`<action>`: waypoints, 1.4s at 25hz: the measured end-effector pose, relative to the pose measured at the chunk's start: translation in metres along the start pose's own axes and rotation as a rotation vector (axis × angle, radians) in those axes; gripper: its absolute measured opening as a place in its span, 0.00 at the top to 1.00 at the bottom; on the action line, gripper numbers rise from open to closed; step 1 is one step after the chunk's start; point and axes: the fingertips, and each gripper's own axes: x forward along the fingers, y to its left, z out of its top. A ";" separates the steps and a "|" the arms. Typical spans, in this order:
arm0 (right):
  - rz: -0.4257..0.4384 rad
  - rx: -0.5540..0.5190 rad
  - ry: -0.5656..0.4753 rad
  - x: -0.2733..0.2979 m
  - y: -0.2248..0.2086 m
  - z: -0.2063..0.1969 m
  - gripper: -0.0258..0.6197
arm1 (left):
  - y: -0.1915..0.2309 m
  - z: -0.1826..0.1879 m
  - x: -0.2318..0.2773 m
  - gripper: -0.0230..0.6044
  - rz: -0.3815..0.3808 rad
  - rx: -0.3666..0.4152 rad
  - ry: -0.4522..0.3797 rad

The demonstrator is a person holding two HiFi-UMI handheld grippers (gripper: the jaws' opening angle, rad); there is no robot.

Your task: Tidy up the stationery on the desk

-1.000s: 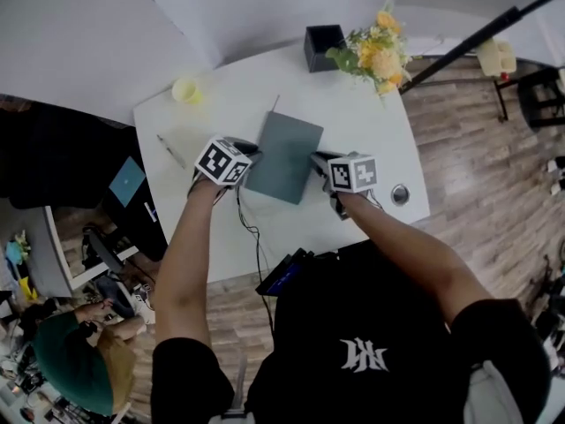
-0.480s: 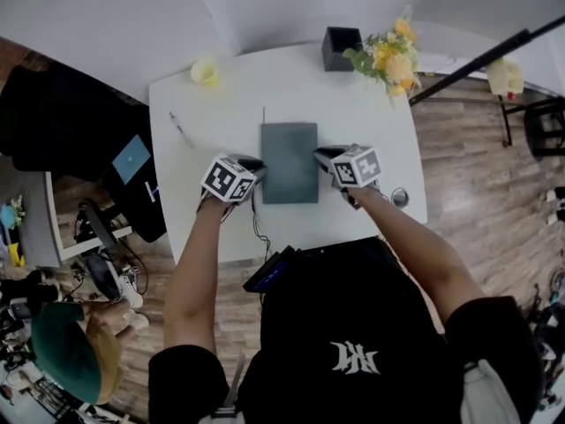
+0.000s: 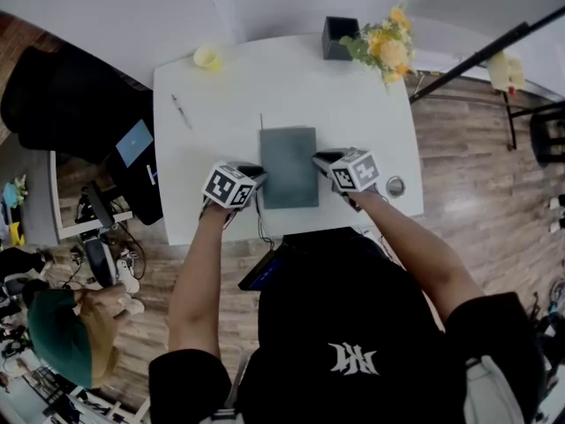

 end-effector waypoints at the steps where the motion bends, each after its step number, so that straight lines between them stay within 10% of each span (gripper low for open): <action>1: 0.004 -0.004 0.001 -0.002 0.002 -0.003 0.86 | -0.004 -0.003 0.000 0.86 0.003 -0.001 0.000; 25: 0.036 -0.122 -0.113 -0.031 0.005 0.002 0.86 | -0.028 -0.027 -0.006 0.83 0.167 -0.055 -0.074; 35: 0.242 -0.401 -0.348 -0.113 0.082 0.068 0.86 | -0.076 0.018 -0.083 0.90 0.213 -0.032 -0.380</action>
